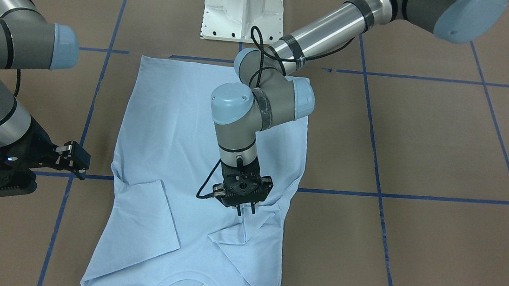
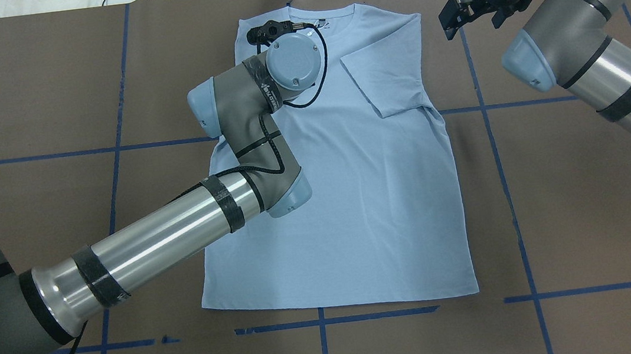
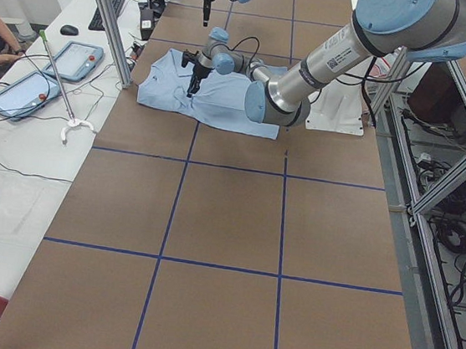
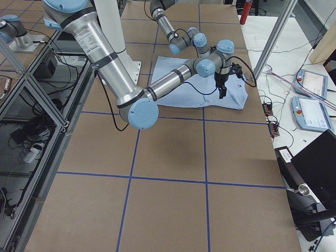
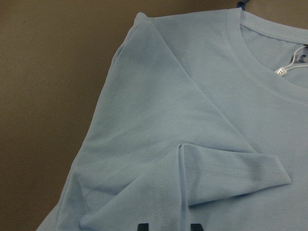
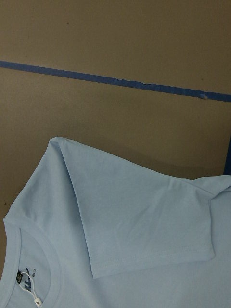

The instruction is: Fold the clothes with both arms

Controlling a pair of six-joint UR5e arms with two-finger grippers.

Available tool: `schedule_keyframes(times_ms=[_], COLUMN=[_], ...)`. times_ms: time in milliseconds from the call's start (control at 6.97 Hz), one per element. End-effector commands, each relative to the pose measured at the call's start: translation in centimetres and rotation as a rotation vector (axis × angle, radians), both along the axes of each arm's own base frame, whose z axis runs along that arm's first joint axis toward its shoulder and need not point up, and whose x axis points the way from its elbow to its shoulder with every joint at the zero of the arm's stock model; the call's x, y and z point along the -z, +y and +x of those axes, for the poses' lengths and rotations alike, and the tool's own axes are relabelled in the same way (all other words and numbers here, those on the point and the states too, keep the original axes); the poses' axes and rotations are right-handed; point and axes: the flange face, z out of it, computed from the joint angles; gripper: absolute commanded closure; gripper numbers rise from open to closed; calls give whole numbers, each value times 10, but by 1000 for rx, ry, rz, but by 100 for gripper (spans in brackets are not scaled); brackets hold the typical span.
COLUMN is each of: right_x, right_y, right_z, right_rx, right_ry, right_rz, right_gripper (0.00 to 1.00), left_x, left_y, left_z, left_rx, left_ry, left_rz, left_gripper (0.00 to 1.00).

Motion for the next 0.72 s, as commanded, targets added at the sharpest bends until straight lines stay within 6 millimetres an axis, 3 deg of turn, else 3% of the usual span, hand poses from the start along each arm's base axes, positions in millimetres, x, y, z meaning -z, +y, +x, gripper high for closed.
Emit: schedule_keyframes(times_ms=[0, 143, 574], right_x=[0, -1, -3], right_y=[0, 0, -1], right_z=[0, 0, 0], right_rx=[0, 0, -1], right_ry=[0, 1, 2], right_rz=[0, -1, -6], right_gripper=[0, 0, 0], left_x=[-1, -1, 1], left_y=[0, -1, -1], left_z=[0, -1, -1], left_rx=[0, 9, 1], left_ry=[-1, -5, -9], left_rz=[2, 11, 18], left_gripper=[87, 100, 100])
